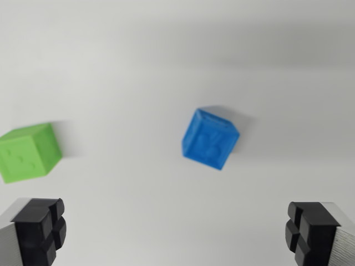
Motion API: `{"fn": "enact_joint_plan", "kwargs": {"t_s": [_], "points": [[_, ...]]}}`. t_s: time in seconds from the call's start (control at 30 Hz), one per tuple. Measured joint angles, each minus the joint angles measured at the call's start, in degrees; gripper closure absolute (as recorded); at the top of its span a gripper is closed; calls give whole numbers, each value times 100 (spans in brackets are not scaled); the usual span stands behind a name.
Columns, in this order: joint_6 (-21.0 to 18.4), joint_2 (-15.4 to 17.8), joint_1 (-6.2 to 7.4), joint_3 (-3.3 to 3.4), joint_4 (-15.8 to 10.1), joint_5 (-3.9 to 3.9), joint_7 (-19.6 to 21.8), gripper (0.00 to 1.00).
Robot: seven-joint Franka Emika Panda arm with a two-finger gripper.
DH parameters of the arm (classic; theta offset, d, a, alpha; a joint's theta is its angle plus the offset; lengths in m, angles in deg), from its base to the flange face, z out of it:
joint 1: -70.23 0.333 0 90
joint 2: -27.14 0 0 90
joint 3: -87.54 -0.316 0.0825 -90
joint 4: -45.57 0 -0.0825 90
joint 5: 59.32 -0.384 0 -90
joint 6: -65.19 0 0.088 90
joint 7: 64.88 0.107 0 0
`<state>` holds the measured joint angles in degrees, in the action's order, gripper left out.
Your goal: Stack cube
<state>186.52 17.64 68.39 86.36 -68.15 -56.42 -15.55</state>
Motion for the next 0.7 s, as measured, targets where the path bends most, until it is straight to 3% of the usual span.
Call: {"fn": "enact_joint_plan", "kwargs": {"t_s": [0.7], "points": [[820,-113,-46,110,-674,-68,322,0]]}}
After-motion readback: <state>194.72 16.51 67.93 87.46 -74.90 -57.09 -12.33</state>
